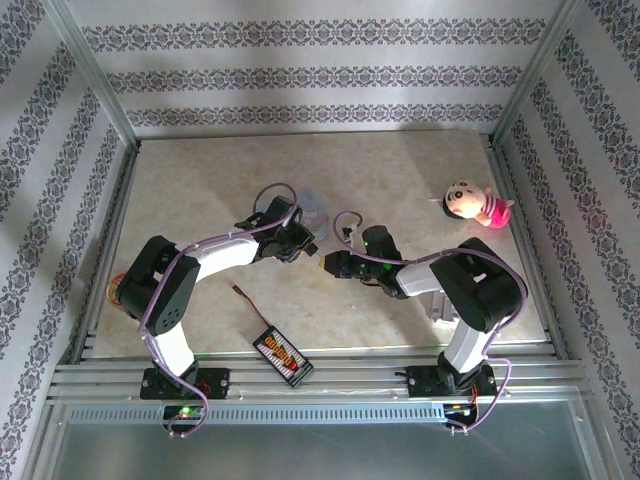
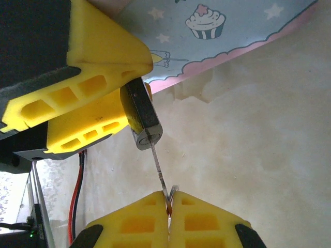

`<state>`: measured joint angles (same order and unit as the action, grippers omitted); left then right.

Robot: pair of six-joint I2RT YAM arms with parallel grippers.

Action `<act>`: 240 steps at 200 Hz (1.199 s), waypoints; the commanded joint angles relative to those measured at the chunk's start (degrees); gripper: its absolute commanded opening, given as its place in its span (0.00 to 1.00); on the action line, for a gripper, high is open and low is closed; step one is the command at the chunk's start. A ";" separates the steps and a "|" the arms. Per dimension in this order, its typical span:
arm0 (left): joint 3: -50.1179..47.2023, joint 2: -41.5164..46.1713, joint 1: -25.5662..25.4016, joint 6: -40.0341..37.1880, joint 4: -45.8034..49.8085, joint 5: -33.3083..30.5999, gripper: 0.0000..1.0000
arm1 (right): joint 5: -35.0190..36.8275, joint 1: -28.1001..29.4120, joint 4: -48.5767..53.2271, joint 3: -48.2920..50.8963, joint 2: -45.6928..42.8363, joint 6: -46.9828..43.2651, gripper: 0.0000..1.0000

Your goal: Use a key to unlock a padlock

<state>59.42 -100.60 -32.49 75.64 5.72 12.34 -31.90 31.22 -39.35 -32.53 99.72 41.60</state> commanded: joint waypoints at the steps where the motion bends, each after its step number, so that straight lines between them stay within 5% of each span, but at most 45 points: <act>1: 0.78 1.18 -0.66 -0.69 1.41 5.98 0.00 | -2.39 -0.80 -4.81 -2.30 -0.89 -1.17 0.00; 240: -1.09 2.43 0.32 5.56 -2.54 4.21 0.00 | -6.60 -0.64 -3.63 2.74 -1.92 -4.78 0.00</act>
<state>58.83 -99.79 -32.51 79.15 5.26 14.83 -34.96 30.22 -40.10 -30.24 97.43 38.59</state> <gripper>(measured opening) 0.256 0.050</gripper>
